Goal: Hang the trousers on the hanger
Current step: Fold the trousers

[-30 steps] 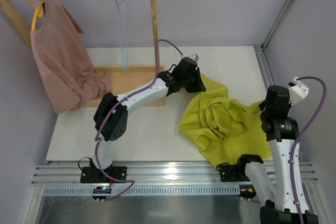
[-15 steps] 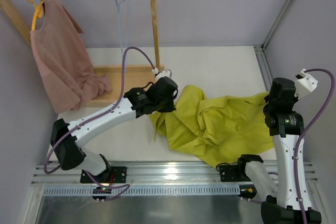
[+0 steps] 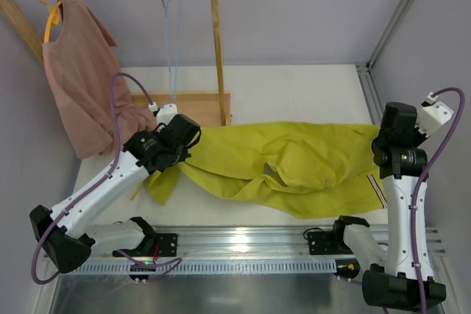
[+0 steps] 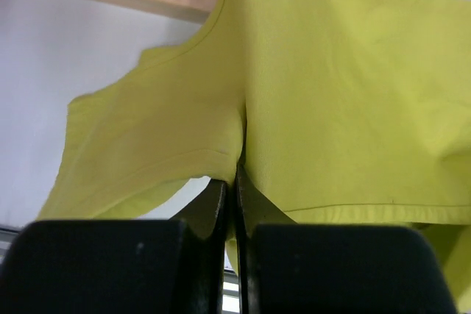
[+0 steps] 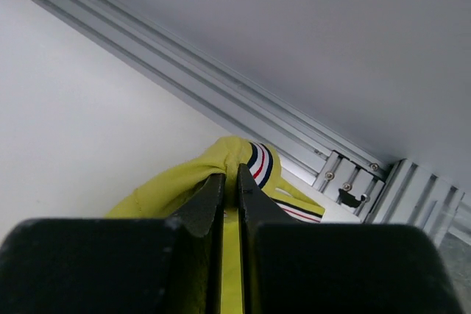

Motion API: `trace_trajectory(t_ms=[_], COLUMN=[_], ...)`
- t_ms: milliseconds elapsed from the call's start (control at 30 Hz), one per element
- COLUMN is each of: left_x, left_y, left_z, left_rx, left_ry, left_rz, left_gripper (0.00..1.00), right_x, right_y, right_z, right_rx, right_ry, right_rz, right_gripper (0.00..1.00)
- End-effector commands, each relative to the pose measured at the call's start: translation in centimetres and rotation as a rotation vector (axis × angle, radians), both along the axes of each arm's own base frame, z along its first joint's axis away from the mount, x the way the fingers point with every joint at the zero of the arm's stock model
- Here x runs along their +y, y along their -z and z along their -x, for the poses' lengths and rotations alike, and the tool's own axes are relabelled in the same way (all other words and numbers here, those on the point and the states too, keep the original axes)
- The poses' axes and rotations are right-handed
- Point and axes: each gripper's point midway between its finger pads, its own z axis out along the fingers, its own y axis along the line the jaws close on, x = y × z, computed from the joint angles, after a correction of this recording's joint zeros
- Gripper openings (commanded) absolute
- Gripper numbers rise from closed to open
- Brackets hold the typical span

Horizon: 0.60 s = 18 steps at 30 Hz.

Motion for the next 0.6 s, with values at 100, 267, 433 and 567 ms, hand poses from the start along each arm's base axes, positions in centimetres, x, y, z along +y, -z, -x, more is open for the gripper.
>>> trace_trajectory(t_ms=[100, 267, 433, 567], left_x=[1.6, 1.2, 1.8, 2.1], left_y=[3.5, 5.2, 2.9, 3.1], left_z=[0.2, 0.5, -1.3, -3.3], left_rx=[0.077, 0.129, 0.05, 0.082], left_ry=[-0.036, -0.045, -0.107, -0.146], left_rz=[-0.029, -0.025, 0.025, 0.163], left_gripper=[0.03, 0.57, 0.8, 0.83], right_x=[-3.6, -2.8, -1.5, -1.9], right_y=[-2.3, -1.3, 0.8, 1.7], right_z=[-0.1, -1.9, -3.5, -3.9], right_rx=[0.013, -0.005, -0.037, -0.005], right_ry=[0.141, 0.077, 0.0, 0.015], right_rz=[0.078, 0.008, -0.061, -0.052], right_gripper=[0.04, 0.04, 0.04, 0.04])
